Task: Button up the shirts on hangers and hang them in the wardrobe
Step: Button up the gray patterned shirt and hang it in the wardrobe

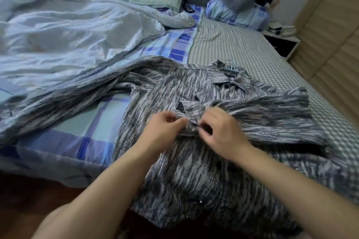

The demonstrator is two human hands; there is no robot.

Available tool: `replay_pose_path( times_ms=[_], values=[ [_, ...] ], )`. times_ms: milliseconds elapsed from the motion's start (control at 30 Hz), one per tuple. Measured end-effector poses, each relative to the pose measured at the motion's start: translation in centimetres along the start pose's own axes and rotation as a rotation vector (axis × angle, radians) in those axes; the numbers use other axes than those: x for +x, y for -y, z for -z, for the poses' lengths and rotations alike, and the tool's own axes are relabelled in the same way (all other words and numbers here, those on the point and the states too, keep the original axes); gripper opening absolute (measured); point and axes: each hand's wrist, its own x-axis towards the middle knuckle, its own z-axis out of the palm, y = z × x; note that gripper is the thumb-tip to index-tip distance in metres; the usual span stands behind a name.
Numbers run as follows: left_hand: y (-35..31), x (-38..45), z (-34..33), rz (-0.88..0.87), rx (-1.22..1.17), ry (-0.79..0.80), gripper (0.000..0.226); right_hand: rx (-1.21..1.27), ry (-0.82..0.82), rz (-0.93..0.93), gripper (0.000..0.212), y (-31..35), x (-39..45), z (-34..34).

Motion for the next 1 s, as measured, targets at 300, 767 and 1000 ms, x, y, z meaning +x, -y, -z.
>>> replay_pose_path(
  times_ms=[300,767,1000],
  values=[
    [0.1,0.6,-1.5,-0.070,0.070,-0.141,0.044,0.387,-0.022,-0.586,0.019,2.2,-0.7,-1.9],
    [-0.2,0.6,-1.1,-0.024,-0.198,0.112,0.015,1.444,0.095,-1.034,0.013,0.2,1.8,0.7],
    [-0.5,0.5,-0.9,-0.181,-0.034,0.078,0.009,1.363,0.043,-0.939,0.018,0.6,1.3,-0.4]
  ],
)
